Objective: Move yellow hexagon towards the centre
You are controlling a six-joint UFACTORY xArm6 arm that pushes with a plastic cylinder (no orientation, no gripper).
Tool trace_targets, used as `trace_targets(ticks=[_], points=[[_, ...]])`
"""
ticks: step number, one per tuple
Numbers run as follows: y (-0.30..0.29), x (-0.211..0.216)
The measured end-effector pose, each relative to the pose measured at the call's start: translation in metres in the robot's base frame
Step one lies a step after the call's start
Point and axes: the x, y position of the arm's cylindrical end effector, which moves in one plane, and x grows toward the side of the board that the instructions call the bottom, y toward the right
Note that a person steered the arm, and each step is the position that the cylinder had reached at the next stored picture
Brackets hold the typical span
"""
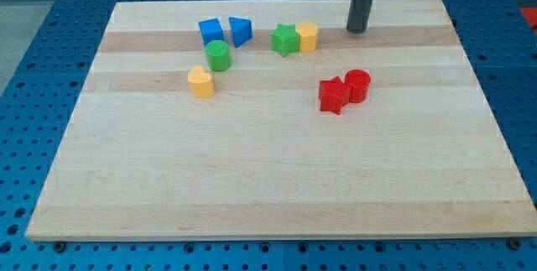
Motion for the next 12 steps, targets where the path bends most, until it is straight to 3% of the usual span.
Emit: trace_targets(ticks=[1,6,12], points=[[-0.022,-0.01],[-0.163,0.112],[-0.154,0.112]])
